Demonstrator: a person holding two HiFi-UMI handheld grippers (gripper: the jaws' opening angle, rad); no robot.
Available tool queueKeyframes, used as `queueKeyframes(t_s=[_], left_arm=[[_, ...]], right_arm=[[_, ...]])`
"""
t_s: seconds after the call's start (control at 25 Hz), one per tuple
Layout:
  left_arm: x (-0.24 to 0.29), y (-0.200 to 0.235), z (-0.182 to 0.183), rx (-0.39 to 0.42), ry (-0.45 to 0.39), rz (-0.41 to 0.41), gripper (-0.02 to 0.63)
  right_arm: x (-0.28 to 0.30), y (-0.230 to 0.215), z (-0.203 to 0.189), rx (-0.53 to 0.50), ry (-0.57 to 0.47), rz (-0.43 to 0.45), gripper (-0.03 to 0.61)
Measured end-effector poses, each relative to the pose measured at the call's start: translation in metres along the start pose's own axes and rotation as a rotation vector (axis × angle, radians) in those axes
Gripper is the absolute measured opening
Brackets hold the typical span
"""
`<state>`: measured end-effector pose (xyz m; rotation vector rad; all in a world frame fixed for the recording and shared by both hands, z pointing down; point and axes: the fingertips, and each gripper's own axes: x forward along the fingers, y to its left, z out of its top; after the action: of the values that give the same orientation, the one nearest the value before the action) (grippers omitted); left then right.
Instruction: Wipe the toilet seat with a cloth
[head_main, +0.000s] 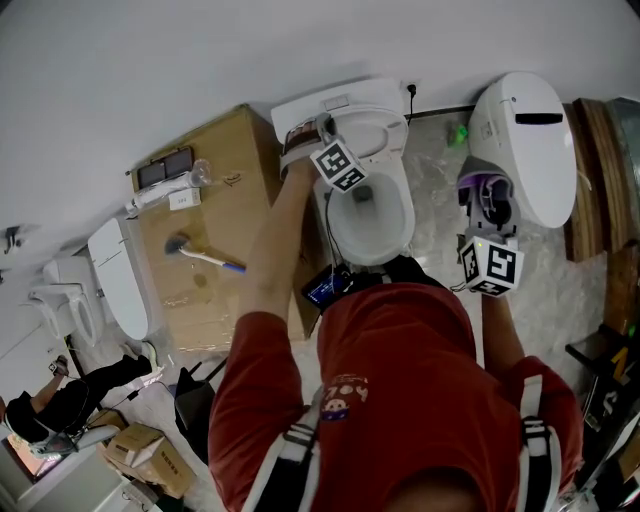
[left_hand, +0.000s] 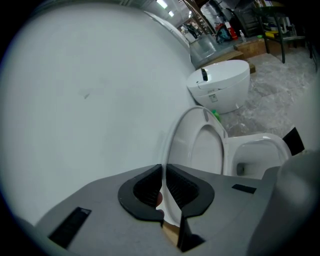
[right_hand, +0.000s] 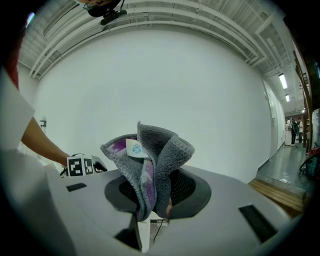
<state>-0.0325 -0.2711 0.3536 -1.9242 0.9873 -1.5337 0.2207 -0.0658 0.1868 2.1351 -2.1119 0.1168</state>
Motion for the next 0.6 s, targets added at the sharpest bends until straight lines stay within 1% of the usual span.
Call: queueKeyframes(t_s=[0.32,0.48,0.6], left_arm=[[-0.018,-0.012,0.001,-0.020,-0.018,-0.036,0.038],[-0.033,-0.022,0.004,-0.008,-0.039,-0.071,0.038],[-0.049,-0.036,0.005,-0.018,-0.049,-0.121,0.040]], right_arm=[[-0.015,0.010,0.001,0.021,-0.002,0.007,0.097],[-0.018,0.017,-0.002,0.012,-0.002,0.029,0.097],[-0.023,0.023,-0.003,0.015,-0.010,0.043,0.097]])
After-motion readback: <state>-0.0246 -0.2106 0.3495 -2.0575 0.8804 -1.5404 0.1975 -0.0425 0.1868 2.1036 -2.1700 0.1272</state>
